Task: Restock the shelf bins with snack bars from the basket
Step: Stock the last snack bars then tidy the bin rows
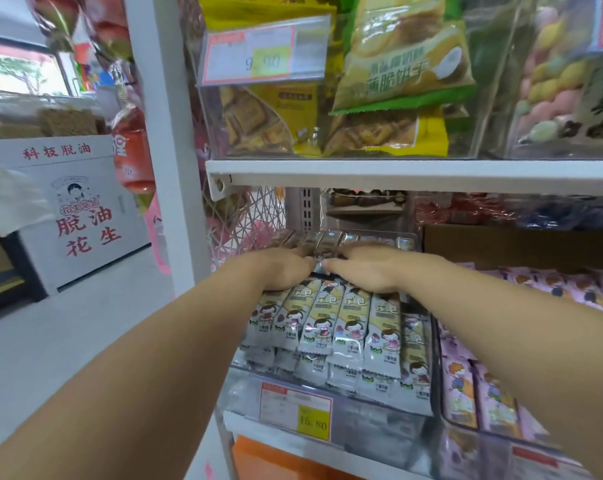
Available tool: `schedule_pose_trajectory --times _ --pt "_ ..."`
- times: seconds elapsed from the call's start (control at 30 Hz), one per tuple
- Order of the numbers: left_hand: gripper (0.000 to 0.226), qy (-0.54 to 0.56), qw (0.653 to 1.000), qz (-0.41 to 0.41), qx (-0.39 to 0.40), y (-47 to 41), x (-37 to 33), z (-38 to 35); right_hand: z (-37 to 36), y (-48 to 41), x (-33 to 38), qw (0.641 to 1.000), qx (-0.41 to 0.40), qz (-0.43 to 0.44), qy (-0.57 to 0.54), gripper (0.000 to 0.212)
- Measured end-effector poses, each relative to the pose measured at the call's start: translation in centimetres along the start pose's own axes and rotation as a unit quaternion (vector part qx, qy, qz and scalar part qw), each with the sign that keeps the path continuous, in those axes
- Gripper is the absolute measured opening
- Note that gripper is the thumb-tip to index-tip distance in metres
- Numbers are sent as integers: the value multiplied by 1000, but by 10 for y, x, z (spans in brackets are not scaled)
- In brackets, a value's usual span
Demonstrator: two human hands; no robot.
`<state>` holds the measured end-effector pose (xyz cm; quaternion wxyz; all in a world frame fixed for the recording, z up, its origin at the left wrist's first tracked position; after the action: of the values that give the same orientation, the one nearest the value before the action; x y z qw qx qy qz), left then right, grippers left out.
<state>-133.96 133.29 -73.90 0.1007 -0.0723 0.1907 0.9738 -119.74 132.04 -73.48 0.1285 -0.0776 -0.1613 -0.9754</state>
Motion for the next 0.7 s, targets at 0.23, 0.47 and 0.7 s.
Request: schedule_pose_trajectory --times 0.23,0.47,0.7 --pt "52 -5 1000 13 7 2 -5 -1 1 -2 9 999 -14 25 30 62" --pt "48 12 1000 -5 11 7 -8 6 1 -3 12 1000 -1 30 -5 55" --pt "50 19 998 -44 -37 11 -3 3 -4 0 11 998 -26 37 32 57"
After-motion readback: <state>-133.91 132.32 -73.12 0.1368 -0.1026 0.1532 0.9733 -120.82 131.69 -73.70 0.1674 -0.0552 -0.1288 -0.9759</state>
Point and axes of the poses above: each hand's wrist, its own y-axis away from the middle knuckle, its own z-axis out of the back of the hand, x = y × z, the point moved 3 cm from there along -y, towards the middle knuckle, and after that the axes turned 11 degrees about x, right-handed, at the moved point
